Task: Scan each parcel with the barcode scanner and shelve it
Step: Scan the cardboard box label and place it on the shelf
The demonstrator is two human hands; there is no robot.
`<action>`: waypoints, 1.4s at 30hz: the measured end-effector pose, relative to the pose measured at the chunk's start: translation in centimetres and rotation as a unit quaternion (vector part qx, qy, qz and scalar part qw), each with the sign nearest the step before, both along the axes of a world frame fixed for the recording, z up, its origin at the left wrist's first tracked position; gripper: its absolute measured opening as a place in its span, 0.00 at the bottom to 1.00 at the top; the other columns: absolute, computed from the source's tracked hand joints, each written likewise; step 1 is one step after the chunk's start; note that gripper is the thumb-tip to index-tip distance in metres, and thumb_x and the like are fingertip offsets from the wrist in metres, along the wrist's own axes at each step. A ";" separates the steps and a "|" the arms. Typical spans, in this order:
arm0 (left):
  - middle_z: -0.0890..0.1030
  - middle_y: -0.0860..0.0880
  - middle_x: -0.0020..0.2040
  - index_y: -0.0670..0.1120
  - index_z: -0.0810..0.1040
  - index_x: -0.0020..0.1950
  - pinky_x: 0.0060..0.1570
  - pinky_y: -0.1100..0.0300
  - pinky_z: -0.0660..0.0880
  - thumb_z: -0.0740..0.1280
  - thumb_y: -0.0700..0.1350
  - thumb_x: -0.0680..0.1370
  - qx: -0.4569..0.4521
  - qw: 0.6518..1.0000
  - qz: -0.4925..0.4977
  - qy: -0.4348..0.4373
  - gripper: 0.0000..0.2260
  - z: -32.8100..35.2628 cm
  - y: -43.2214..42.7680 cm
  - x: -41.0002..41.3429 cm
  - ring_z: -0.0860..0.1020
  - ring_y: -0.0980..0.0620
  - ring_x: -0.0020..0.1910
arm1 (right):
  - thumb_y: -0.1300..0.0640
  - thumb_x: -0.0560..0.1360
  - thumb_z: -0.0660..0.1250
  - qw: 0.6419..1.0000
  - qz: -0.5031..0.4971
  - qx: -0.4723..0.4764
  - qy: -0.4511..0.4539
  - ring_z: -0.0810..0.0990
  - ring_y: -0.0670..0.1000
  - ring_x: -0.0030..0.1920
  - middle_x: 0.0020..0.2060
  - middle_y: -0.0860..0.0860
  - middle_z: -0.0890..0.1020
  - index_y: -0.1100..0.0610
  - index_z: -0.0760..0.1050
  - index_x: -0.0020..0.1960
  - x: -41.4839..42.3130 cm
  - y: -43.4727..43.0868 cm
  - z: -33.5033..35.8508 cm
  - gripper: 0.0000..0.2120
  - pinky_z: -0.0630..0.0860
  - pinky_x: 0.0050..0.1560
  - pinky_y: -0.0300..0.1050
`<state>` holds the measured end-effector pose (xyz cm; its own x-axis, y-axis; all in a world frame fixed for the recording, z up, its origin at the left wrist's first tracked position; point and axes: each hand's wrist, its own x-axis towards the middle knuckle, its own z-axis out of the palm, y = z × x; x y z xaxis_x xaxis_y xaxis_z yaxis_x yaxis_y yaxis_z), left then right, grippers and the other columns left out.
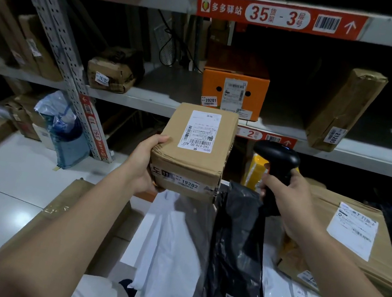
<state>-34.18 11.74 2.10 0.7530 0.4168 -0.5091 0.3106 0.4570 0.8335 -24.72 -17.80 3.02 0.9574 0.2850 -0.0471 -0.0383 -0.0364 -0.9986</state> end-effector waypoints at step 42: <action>0.86 0.43 0.57 0.49 0.82 0.61 0.56 0.47 0.74 0.73 0.65 0.71 0.019 0.996 0.079 -0.020 0.26 2.0 20.4 9.9 0.81 0.42 0.58 | 0.51 0.81 0.69 0.997 0.035 0.073 -0.019 0.84 0.58 0.58 0.52 0.48 0.87 0.37 0.79 0.54 9.4 31.3 -2.0 0.07 0.81 0.58 0.71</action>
<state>-24.29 32.14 4.12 0.6957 0.5504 -0.4617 0.2029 0.4659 0.8612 -15.31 13.46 1.06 0.9355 0.3514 0.0366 -0.0020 0.1088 -0.9941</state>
